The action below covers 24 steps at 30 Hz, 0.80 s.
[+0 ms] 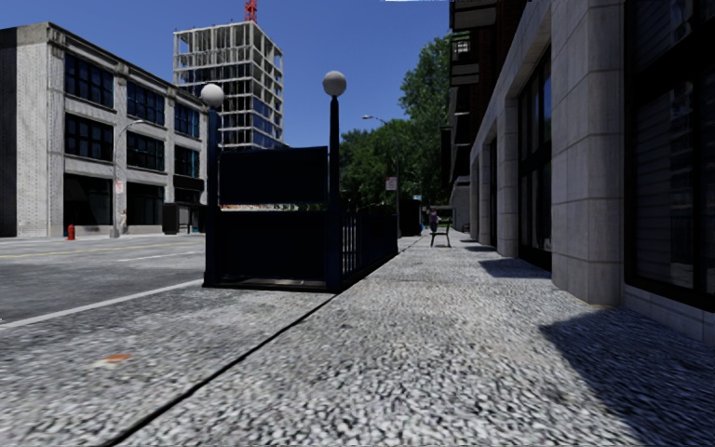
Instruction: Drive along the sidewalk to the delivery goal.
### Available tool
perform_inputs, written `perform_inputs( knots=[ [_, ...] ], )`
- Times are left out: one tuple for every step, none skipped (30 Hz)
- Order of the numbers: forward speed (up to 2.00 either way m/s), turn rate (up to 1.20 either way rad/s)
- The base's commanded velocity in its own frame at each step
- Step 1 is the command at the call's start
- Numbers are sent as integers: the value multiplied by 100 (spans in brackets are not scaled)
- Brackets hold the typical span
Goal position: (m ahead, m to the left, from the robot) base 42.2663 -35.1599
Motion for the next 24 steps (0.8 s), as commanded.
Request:
perform_inputs(
  knots=[
    [200,-51],
    [200,-51],
    [200,-51],
    [200,-51],
    [200,-51],
    [200,-51],
    [200,-51],
    [200,-51],
    [200,-51],
    [200,-51],
    [200,-51],
    [200,-51],
    [200,-51],
    [200,-51],
    [200,-51],
    [200,-50],
    [200,-50],
    [200,-50],
    [200,-50],
    [200,-50],
    [200,-50],
    [200,-50],
    [200,-50],
    [200,-50]
  ],
)
